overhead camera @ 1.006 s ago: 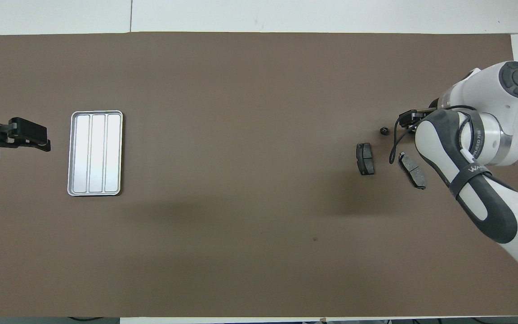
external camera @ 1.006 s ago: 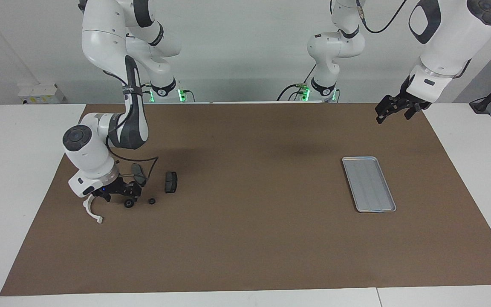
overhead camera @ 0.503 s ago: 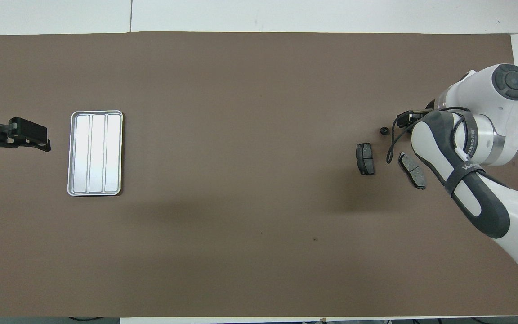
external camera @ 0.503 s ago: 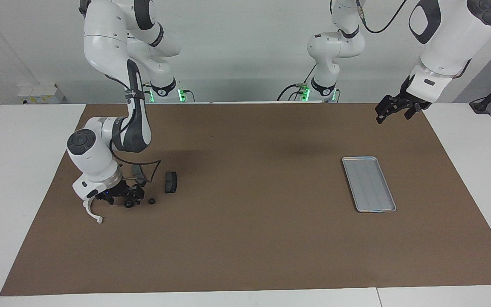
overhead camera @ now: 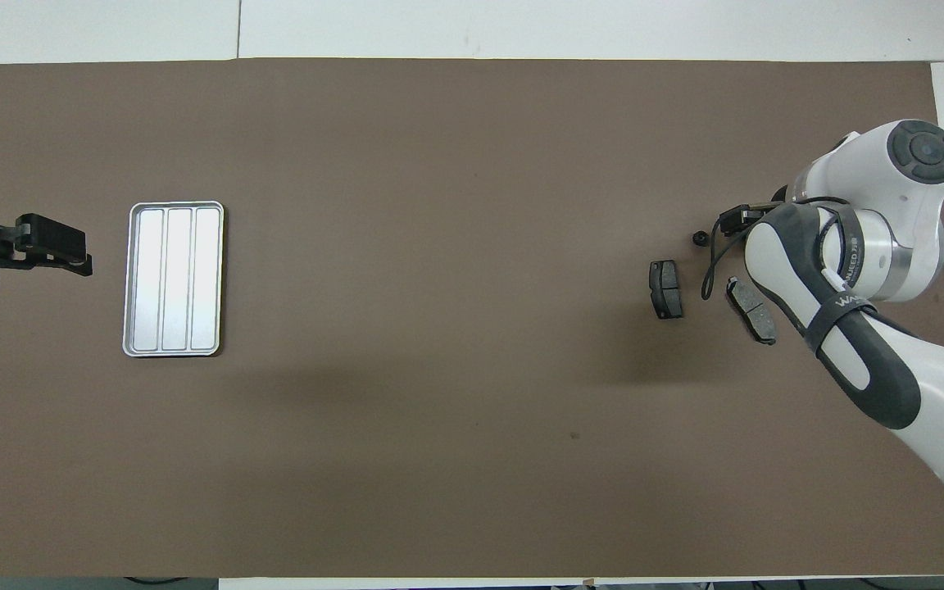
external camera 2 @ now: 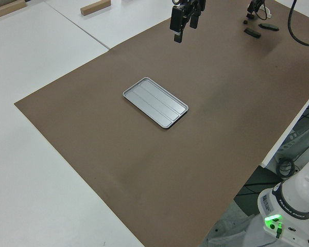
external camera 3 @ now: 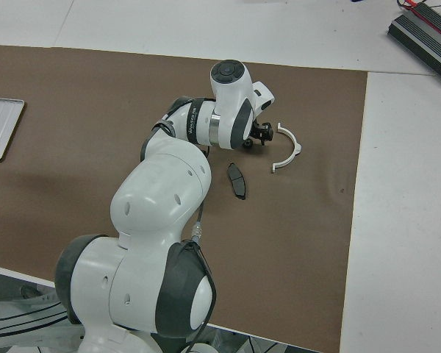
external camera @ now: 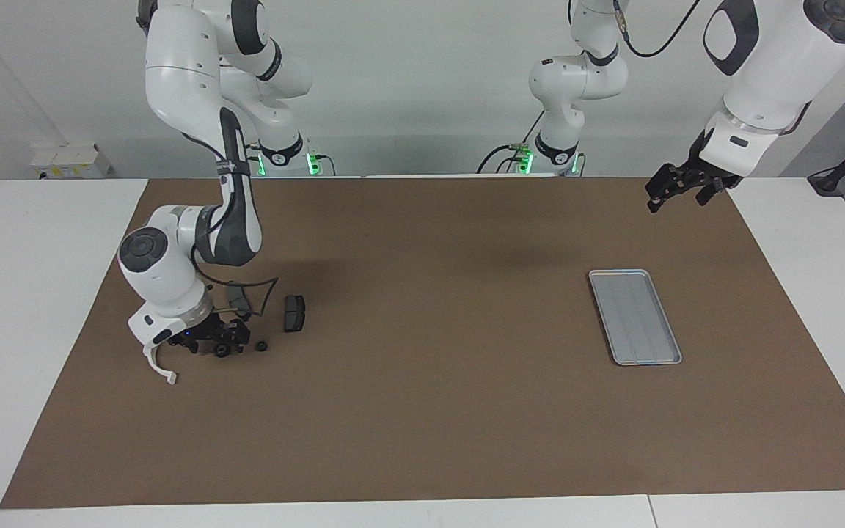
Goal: Pick bearing gear from pile to tray
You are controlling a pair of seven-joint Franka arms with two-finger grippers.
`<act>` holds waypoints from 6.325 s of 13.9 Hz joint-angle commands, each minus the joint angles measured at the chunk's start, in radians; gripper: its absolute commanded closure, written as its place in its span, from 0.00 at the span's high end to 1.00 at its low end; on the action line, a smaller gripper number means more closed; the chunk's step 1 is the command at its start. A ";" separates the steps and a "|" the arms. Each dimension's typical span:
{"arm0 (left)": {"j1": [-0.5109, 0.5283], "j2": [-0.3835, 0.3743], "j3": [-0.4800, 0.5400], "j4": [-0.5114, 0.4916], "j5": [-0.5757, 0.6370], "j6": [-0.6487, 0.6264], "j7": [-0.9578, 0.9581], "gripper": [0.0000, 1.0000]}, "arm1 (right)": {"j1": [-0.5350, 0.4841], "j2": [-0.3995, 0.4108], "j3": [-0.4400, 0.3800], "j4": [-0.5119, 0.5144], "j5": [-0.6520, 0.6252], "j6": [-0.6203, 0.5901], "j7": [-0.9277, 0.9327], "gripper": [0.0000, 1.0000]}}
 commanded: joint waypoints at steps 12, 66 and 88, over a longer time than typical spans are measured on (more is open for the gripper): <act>0.002 -0.032 -0.001 -0.038 0.006 0.019 0.006 1.00 | -0.005 -0.003 0.002 0.012 0.028 -0.001 -0.033 0.00; -0.021 -0.046 -0.008 -0.046 0.002 0.014 -0.015 1.00 | 0.067 -0.168 0.102 -0.018 0.028 -0.177 0.127 1.00; -0.661 0.443 -0.005 -0.146 -0.041 0.692 -0.974 1.00 | 0.015 -0.066 0.101 -0.130 0.017 0.123 0.078 1.00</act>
